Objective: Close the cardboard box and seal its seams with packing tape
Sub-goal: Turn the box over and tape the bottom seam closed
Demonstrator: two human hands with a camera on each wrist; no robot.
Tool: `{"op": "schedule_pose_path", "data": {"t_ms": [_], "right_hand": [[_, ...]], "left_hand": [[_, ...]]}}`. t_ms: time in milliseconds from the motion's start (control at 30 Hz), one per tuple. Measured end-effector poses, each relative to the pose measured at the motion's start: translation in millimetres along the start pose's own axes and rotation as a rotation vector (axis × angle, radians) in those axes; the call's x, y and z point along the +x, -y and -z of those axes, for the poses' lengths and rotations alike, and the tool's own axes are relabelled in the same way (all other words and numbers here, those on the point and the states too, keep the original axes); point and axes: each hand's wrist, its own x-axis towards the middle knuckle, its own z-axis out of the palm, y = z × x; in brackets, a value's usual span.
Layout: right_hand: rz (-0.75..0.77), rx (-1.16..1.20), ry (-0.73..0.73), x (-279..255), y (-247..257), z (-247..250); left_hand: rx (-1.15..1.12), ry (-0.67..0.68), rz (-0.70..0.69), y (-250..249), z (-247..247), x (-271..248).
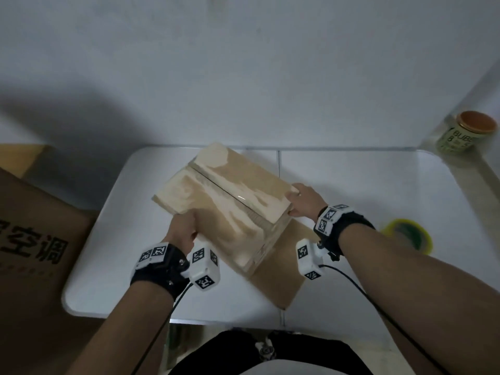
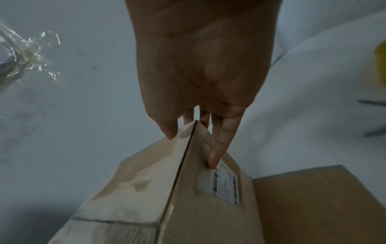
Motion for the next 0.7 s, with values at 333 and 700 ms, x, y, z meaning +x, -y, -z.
{"op": "schedule_pose_path", "data": {"t_ms": [333,700], "right_hand": [[-0.084,-0.21,-0.218,-32.1,-56.2,24.7],[-0.144,0.085,-0.201,-47.7,-87.2,25.0]], "left_hand": [[0.142,0.257,-0.163,-25.2,-51.7,-25.6],[0.485,0.226,-0.365,-57.6,-95.7,5.6]]}}
